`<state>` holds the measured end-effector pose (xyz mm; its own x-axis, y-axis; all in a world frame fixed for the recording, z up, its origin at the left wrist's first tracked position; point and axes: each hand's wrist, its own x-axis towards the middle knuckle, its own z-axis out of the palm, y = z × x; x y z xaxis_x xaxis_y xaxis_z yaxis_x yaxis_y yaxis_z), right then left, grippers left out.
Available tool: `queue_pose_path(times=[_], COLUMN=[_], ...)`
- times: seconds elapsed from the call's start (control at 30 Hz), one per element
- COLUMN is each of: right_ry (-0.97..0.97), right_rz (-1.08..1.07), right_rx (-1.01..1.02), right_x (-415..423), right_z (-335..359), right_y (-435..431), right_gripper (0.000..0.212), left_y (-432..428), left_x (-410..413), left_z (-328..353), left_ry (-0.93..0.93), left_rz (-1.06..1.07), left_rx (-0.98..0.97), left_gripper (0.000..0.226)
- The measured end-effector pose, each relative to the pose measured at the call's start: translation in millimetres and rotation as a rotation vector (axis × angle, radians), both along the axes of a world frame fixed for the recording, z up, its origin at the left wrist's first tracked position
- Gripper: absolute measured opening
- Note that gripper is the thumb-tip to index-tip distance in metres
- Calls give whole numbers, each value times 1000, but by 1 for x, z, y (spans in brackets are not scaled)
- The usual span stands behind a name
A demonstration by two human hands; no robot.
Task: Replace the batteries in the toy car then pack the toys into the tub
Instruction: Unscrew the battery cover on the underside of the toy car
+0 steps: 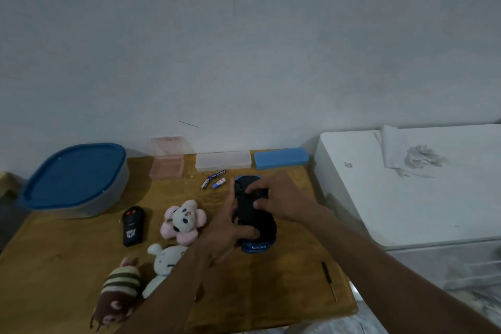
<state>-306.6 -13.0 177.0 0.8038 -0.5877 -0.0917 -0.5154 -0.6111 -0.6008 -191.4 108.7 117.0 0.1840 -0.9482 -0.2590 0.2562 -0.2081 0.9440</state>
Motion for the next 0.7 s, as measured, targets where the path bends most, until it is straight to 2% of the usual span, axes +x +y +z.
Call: queue_pose_path(times=[0.1, 0.3, 0.57, 0.7], right_ry=[-5, -29, 29, 18], right_rz=[0, -17, -37, 2], right_rx=[26, 61, -98, -83], right_x=[0, 3, 4, 2], right_z=[1, 5, 8, 14], right_y=[0, 4, 8, 8], right_gripper=[34, 28, 29, 26], left_y=[-2, -1, -1, 1], left_x=[0, 1, 1, 0], left_z=[-1, -7, -3, -1], left_ry=[-25, 54, 68, 66], left_rz=[2, 26, 35, 29], left_rx=[3, 11, 45, 57], left_gripper=[118, 120, 118, 117])
